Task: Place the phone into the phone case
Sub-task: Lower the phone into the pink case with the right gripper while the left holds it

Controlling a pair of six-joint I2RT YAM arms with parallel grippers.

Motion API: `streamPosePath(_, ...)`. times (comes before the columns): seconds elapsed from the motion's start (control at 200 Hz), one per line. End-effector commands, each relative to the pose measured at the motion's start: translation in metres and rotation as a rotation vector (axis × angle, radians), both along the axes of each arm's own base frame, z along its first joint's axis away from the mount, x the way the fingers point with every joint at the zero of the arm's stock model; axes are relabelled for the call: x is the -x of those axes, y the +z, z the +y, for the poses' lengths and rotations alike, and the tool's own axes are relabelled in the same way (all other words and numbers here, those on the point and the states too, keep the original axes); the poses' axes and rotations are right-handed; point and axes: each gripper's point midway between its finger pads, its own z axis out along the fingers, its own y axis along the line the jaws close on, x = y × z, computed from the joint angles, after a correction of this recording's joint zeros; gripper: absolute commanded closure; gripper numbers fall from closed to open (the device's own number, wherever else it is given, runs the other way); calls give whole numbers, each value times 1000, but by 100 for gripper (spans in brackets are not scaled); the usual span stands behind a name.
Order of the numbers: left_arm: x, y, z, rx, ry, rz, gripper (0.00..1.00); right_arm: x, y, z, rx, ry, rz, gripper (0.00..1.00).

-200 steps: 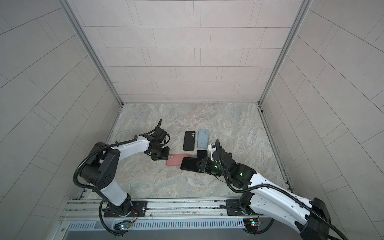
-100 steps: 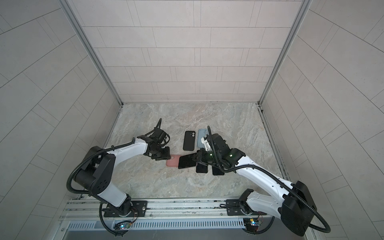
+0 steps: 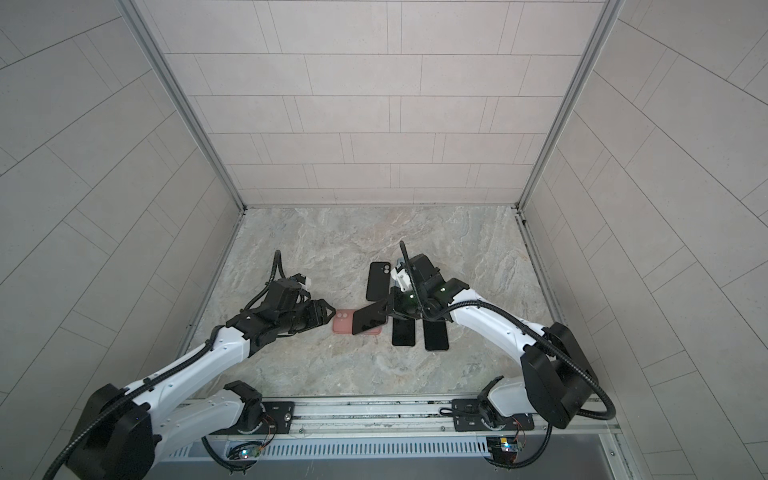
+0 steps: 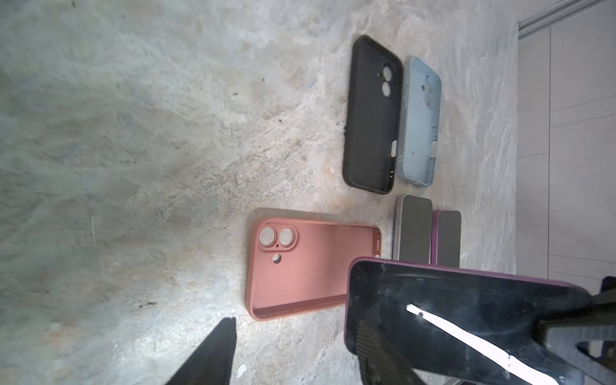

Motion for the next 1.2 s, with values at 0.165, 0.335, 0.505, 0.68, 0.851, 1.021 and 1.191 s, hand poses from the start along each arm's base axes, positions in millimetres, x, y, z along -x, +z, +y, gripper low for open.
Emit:
streamPosePath(0.165,-12,-18,-11,95,29,31,37,-17,2,20,-92,17,-30,100)
streamPosePath(0.335,-17,-25,-11,106,22,43,37,-23,-9,24,-98,18,-20,100)
streamPosePath(0.505,-21,-34,-9,118,26,68,37,-31,-13,24,-100,6,-17,100)
streamPosePath(0.68,-21,-45,-13,139,0,107,38,-32,-28,28,-114,-7,29,100)
streamPosePath(0.851,-21,-52,-16,182,18,109,39,-29,-36,25,-104,-14,54,100)
streamPosePath(1.021,-22,-52,-21,235,31,109,39,-25,-46,25,-97,-15,94,100)
streamPosePath(1.191,-22,-54,-22,253,38,111,39,-27,-53,27,-103,-35,122,100)
